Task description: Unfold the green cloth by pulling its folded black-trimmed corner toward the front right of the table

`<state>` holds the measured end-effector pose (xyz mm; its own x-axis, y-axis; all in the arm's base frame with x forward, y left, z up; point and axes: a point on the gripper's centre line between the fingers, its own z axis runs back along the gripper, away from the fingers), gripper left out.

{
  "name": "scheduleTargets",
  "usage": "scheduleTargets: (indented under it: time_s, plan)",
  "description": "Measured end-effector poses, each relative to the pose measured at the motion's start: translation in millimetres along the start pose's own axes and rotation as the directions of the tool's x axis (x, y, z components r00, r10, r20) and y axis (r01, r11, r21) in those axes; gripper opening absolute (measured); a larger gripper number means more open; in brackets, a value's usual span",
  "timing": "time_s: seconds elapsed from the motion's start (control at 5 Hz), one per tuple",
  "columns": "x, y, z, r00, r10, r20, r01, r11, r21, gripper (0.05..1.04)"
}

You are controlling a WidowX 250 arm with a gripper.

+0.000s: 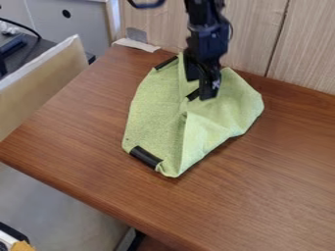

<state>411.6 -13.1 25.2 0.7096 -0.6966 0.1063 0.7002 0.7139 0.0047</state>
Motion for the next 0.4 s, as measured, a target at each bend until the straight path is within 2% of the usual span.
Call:
scheduleTargets:
  time_s: [0.4]
  plan:
    - [6.8,1.5,-11.9,0.999,-0.028,-0.021,0.028,0.999,-0.017,0.966]
